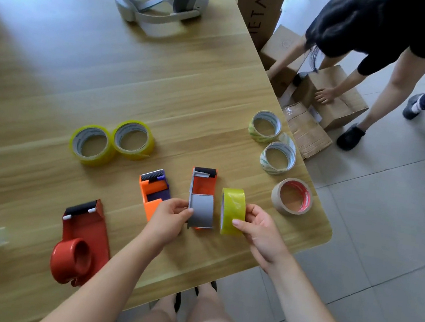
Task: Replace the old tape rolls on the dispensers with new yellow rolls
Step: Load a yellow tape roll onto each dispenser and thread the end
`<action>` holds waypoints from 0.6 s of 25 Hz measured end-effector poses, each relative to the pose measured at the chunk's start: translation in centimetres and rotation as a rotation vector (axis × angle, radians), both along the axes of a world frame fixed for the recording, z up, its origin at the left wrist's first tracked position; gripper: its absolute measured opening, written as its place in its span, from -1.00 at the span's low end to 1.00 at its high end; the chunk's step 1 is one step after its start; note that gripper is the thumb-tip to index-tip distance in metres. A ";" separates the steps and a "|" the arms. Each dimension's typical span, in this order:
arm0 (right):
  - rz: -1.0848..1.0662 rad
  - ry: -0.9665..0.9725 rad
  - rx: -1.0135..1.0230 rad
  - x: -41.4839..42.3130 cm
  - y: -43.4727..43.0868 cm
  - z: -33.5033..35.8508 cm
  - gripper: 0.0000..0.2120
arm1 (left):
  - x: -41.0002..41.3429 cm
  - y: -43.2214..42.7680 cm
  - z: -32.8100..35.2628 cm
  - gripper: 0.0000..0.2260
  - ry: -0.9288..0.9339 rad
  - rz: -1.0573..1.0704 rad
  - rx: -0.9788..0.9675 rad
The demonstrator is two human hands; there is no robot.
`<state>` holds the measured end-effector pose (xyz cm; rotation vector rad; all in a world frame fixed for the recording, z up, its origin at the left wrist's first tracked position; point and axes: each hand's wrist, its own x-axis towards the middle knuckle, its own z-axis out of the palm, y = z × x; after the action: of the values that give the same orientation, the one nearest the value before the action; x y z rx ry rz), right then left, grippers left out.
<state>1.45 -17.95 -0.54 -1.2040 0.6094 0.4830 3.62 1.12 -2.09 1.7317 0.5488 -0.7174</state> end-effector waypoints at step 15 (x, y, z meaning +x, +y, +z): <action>-0.070 -0.004 -0.091 -1.2 -0.1 0.7 -0.75 | 0.7 -0.4 1.9 -0.88 -0.008 0.238 -0.108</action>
<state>0.29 -18.06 0.12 -1.2655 0.6738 0.3970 4.36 0.77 -0.19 1.5374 0.6857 -0.5605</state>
